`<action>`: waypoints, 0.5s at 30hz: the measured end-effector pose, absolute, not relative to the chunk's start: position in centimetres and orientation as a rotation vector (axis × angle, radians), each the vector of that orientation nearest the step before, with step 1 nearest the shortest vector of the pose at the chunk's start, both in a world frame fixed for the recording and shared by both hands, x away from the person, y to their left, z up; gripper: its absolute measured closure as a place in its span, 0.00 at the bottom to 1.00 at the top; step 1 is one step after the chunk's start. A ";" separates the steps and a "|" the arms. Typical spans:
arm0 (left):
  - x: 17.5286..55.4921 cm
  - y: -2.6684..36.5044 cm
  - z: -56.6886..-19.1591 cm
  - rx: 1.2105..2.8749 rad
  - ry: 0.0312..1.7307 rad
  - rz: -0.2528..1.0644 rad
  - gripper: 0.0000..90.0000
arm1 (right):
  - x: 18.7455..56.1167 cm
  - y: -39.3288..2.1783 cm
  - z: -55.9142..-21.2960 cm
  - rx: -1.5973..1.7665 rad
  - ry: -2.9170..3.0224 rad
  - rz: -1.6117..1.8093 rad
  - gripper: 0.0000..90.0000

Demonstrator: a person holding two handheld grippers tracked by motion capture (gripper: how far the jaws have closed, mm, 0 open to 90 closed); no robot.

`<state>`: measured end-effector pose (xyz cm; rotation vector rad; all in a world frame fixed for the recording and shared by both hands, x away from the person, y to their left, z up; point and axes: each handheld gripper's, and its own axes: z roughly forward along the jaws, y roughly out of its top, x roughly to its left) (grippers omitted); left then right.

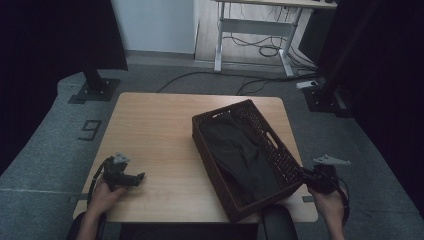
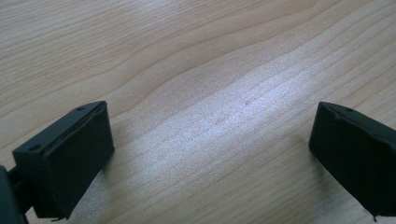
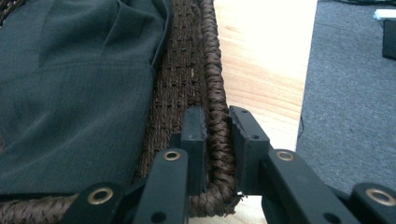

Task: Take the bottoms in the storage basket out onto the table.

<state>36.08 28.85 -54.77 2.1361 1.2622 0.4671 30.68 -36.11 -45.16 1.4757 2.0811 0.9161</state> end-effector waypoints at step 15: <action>36.1 28.8 -54.8 2.135 1.264 0.467 0.00 | 30.3 -36.8 -45.1 1.503 2.059 0.905 0.67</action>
